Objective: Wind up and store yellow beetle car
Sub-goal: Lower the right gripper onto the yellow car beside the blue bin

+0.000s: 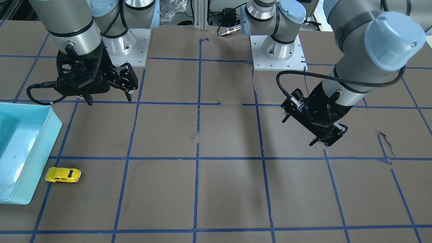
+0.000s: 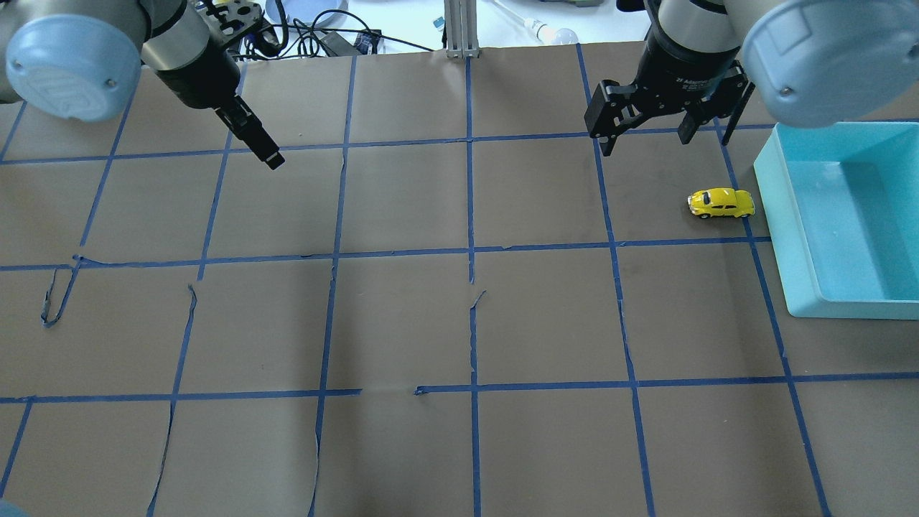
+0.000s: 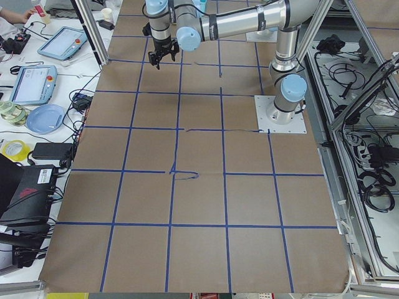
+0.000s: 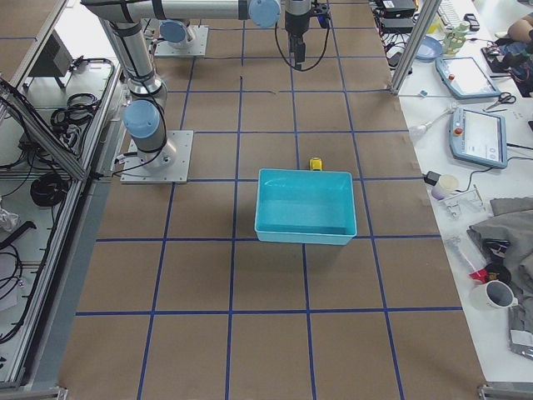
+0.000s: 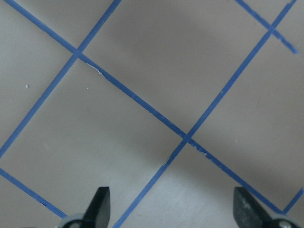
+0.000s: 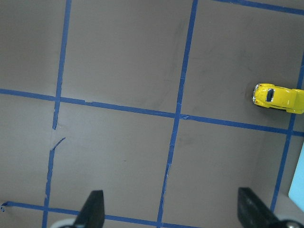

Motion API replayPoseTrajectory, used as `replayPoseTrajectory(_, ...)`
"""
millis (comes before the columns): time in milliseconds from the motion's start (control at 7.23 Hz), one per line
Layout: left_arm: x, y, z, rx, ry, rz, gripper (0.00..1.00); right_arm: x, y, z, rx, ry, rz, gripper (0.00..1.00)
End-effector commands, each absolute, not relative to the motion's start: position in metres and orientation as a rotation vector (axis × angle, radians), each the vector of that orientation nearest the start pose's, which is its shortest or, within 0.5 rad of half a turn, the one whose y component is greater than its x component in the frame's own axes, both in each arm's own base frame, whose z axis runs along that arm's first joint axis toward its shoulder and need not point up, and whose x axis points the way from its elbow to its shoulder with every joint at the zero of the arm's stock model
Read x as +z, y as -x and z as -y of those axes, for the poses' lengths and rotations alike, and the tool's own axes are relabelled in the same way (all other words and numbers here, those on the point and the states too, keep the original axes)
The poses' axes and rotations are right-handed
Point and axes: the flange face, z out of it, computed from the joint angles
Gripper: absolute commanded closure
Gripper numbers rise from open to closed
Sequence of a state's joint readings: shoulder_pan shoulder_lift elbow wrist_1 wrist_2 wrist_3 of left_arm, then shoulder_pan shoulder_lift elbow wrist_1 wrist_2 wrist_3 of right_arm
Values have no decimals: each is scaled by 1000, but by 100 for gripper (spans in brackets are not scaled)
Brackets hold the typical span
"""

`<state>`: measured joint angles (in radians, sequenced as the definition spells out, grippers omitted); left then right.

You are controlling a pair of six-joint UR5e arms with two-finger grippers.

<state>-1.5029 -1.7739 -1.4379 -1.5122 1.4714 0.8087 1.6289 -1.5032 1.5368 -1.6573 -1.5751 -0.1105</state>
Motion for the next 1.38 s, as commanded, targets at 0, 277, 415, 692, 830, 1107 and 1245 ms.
replayPoseTrajectory(0,483,111,556,-22,-957,-3099,7,474,-157,520,-61,450,-3128,0)
replayPoseTrajectory(277,514,112,536,-85,-635,-3164,0,469,-153,525,-54,894,-3040,0)
replayPoseTrajectory(415,528,109,521,-98,-595,-3118,0,463,-143,527,-31,1137,-2957,0)
replayPoseTrajectory(692,541,109,497,-147,-243,-3152,0,441,-91,533,26,1500,-2748,0)
replayPoseTrajectory(830,540,109,500,-178,-58,-3163,0,434,-68,536,35,1674,-2639,0)
replayPoseTrajectory(1107,539,107,502,-183,-37,-3138,0,411,-19,545,33,1953,-2427,0)
replayPoseTrajectory(1245,534,104,509,-193,-28,-3118,0,395,1,546,27,2073,-2329,0)
